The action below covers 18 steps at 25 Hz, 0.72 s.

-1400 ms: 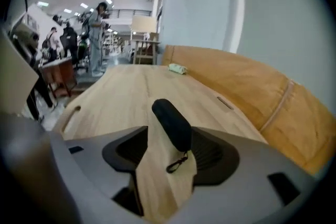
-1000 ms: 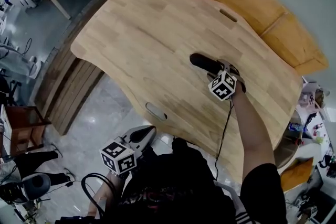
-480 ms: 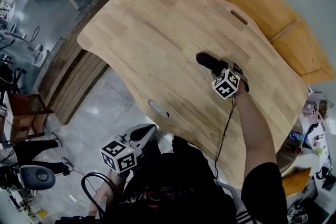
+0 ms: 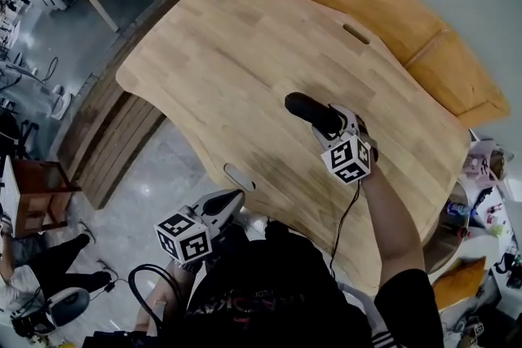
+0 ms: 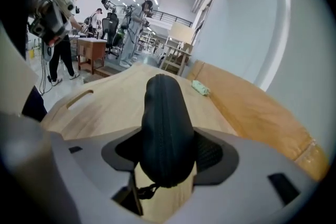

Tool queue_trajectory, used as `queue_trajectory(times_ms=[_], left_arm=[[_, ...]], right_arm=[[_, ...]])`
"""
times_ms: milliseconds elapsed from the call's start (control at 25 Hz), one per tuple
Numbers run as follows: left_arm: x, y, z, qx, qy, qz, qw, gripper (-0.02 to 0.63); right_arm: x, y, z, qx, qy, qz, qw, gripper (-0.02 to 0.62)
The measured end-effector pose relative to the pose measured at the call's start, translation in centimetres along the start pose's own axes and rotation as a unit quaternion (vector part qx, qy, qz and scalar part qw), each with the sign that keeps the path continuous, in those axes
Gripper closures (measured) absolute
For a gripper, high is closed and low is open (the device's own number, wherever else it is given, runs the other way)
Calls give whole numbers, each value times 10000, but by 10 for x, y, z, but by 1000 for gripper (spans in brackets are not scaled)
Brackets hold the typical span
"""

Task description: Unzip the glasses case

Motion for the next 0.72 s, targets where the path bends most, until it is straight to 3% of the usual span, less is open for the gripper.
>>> queue_trajectory(times_ms=[320, 480, 560, 600, 720], left_arm=[[2, -33, -17, -442, 595, 405, 9964, 595], [0, -50, -22, -645, 1086, 626, 9900, 594], [0, -57, -22, -781, 1488, 907, 9816, 594], [0, -60, -22, -857, 1725, 1097, 9751, 592], [3, -69, -19, -1011, 2372, 1642, 9521, 570]], right_arm=[[21, -45, 82, -1419, -164, -631, 9877, 313], [31, -67, 111, -1952, -261, -222, 9802, 313], [38, -75, 121, -2399, -286, -504, 9691, 313], [42, -78, 124, -2623, -303, -882, 9605, 313], [57, -79, 131, -2539, -487, -1984, 9454, 313]])
Point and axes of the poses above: the fingertips, and each gripper's own axes: z backward along the fingers, x to its left, y out of its underside, the point moved 8 cm from there along z, backward along the fingers, and after that the axes turned 1 degree about y, right-handed, at the moved point
